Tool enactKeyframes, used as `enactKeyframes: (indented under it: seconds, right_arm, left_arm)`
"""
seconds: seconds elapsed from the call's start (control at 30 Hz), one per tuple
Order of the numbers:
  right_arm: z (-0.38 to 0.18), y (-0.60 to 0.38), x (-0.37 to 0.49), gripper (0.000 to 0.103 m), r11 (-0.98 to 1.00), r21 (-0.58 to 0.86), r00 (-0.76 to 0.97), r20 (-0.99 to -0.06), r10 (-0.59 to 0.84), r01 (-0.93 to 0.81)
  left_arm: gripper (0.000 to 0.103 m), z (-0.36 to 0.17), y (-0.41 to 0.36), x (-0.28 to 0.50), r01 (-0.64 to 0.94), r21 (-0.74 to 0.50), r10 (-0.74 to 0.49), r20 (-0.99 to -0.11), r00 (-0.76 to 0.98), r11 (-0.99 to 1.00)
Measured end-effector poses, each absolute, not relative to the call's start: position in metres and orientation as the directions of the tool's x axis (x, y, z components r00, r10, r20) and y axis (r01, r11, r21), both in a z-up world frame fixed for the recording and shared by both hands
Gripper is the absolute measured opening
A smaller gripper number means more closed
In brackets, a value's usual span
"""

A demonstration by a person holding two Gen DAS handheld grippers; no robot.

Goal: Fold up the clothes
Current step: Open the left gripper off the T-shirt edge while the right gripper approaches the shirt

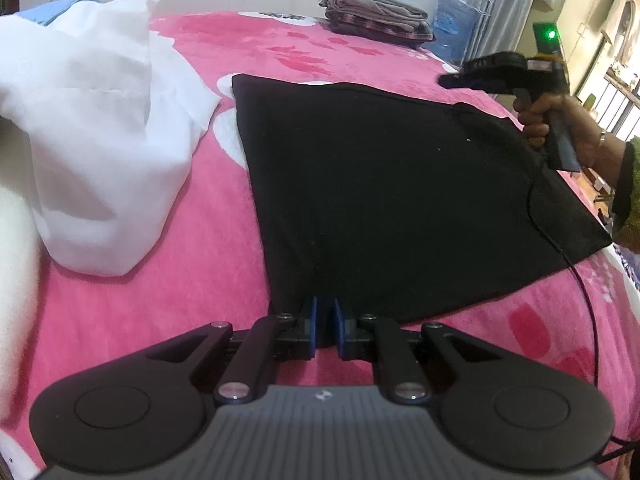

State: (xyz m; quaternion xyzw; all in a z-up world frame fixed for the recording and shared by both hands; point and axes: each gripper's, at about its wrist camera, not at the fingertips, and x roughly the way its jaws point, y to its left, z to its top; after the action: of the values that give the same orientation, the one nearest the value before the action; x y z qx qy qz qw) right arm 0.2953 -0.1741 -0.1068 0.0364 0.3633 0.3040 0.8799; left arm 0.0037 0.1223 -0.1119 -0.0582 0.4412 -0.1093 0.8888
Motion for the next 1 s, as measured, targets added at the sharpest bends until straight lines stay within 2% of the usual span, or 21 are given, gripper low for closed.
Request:
enactKeyframes:
  seconds: [0.07,0.13,0.23,0.37,0.47,0.6,0.63,0.7,0.77,0.8,0.83,0.93,1.0]
  right_arm:
    - [-0.098,-0.154,0.284,0.008,0.742,0.273,0.486,-0.61,0.626,-0.613]
    - [-0.1,-0.116,0.261,0.008,0.591,0.267,0.32,-0.638,0.7,-0.761]
    - [-0.115,-0.069,0.242,0.007,0.446,0.269,0.165,-0.672,0.721,-0.854]
    - [-0.123,-0.042,0.267,0.003,0.547,0.258,0.25,-0.683,0.686,-0.797]
    - [-0.11,-0.036,0.282,0.009,0.585,0.26,0.307,-0.652,0.693,-0.768]
    - [-0.109,0.004,0.256,0.009,0.358,0.341,0.047,-0.664,0.747,-0.869]
    - [-0.114,0.016,0.251,0.009,0.332,0.331,0.026,-0.673,0.739,-0.883]
    - [-0.124,0.034,0.254,0.008,0.358,0.302,0.06,-0.686,0.726,-0.884]
    - [-0.124,0.037,0.279,0.008,0.447,0.341,0.132,-0.655,0.744,-0.827]
    - [-0.123,0.035,0.29,0.013,0.513,0.347,0.195,-0.648,0.736,-0.785]
    - [-0.121,0.034,0.294,0.013,0.529,0.363,0.209,-0.639,0.741,-0.767]
    - [-0.118,0.033,0.293,0.013,0.416,0.473,0.061,-0.6,0.797,-0.777]
    - [-0.12,0.041,0.28,0.014,0.341,0.495,-0.03,-0.599,0.8,-0.799]
  left_arm:
    - [0.012,-0.112,0.124,0.004,0.133,-0.212,-0.249,-0.771,0.587,0.968]
    - [0.012,-0.113,0.124,0.003,0.119,-0.225,-0.251,-0.769,0.588,0.967]
    - [0.011,-0.114,0.124,0.002,0.114,-0.228,-0.25,-0.765,0.594,0.967]
    - [0.011,-0.114,0.124,0.001,0.119,-0.227,-0.252,-0.762,0.596,0.967]
    - [0.011,-0.114,0.126,0.002,0.111,-0.24,-0.259,-0.763,0.592,0.964]
    - [0.011,-0.114,0.126,0.004,0.119,-0.236,-0.26,-0.767,0.587,0.964]
    - [0.011,-0.114,0.125,0.003,0.121,-0.233,-0.258,-0.766,0.588,0.965]
    - [0.011,-0.114,0.124,0.002,0.122,-0.226,-0.254,-0.764,0.592,0.966]
    - [0.011,-0.114,0.124,0.001,0.12,-0.225,-0.251,-0.763,0.596,0.967]
    - [0.011,-0.114,0.124,0.001,0.117,-0.226,-0.25,-0.764,0.595,0.967]
    - [0.011,-0.114,0.124,0.001,0.117,-0.226,-0.251,-0.765,0.593,0.967]
    - [0.011,-0.114,0.124,0.003,0.12,-0.227,-0.254,-0.77,0.585,0.966]
    - [0.011,-0.114,0.123,0.004,0.123,-0.223,-0.252,-0.772,0.584,0.967]
